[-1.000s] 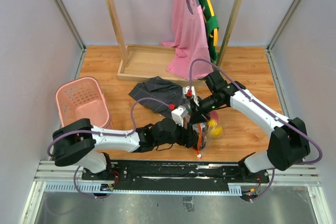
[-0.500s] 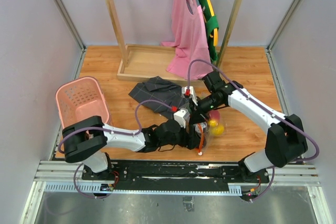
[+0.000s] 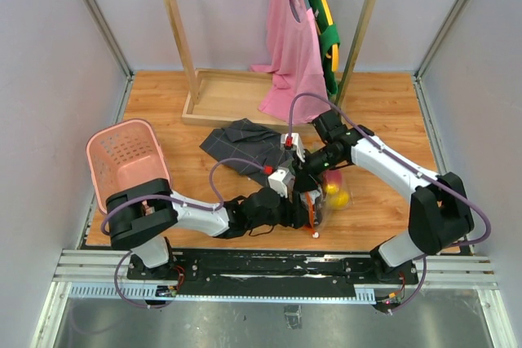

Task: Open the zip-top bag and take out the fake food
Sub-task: Pick up the fake fruit from the zipper food storage bag.

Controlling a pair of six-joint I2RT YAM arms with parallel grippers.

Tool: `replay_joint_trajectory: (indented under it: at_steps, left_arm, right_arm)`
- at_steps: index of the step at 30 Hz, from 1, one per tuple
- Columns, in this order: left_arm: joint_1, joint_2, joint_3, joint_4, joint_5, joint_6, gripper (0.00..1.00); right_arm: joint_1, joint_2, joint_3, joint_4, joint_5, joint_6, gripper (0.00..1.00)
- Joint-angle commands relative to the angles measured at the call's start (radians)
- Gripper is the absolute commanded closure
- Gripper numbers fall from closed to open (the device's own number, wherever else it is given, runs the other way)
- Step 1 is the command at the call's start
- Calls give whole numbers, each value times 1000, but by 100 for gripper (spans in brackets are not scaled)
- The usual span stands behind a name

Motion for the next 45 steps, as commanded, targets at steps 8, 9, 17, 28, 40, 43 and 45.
replay_joint_trajectory:
  at_steps: [8, 9, 17, 28, 40, 43, 45]
  left_arm:
    - [-7, 20, -18, 58, -39, -7, 33]
    - [-7, 13, -25, 65, -42, -6, 32]
    - [28, -57, -96, 156, -24, -9, 29]
    - [88, -75, -88, 173, 41, -21, 23]
    - [104, -4, 27, 36, 43, 16, 17]
    - [103, 10, 61, -33, 30, 22, 15]
    - [104, 13, 64, -47, 19, 22, 14]
  right_arm:
    - [-14, -113, 29, -61, 85, -96, 52]
    - [-18, -127, 33, -73, 89, -119, 50]
    - [-94, -208, 37, -115, 190, -196, 53]
    - [-62, -40, 59, -131, 330, -139, 81]
    - [-53, 28, 80, -176, 238, -133, 90]
    - [-53, 44, 84, -187, 206, -132, 92]
    - [-53, 61, 88, -196, 188, -135, 93]
